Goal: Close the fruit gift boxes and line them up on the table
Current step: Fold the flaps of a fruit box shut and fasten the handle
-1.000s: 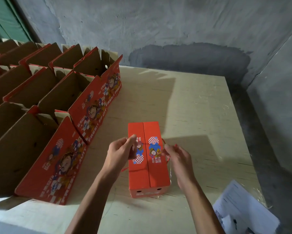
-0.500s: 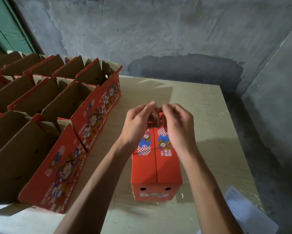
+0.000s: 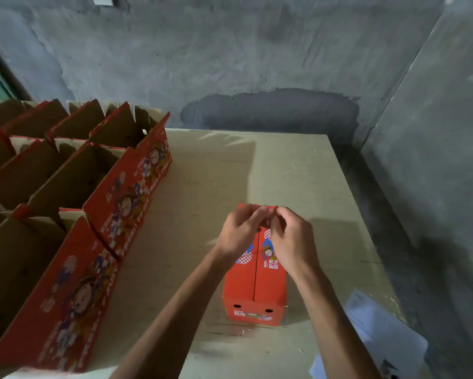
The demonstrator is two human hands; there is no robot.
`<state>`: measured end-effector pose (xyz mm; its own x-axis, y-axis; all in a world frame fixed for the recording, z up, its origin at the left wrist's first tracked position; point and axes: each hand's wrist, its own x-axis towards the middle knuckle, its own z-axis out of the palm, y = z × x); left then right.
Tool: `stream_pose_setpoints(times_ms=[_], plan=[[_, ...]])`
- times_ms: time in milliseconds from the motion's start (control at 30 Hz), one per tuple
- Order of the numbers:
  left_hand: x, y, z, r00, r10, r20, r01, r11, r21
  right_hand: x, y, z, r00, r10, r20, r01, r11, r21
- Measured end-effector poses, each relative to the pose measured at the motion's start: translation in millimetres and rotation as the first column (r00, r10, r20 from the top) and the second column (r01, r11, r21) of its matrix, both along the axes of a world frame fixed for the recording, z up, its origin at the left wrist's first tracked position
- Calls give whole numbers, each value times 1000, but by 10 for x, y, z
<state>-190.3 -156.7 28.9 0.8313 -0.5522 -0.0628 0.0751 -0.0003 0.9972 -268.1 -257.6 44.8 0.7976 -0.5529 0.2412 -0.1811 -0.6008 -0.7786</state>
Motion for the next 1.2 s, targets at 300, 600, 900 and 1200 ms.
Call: stream_pose_setpoints(times_ms=[300, 600, 900, 1200], plan=[[84, -505, 111, 966, -72, -248, 99, 990, 98, -146, -204, -45, 989, -83, -119, 57, 977, -207], [89, -560, 85, 989, -28, -142, 52, 985, 166, 11, -35, -224, 979, -197, -57, 204, 965, 163], [344, -311, 12, 969, -38, 245, -53, 934, 353, 372, -52, -269, 994, -112, 8, 94, 869, 485], [-28, 180, -782, 982, 174, 77, -187, 961, 202, 676, -262, -176, 958, -236, 163, 113, 833, 542]])
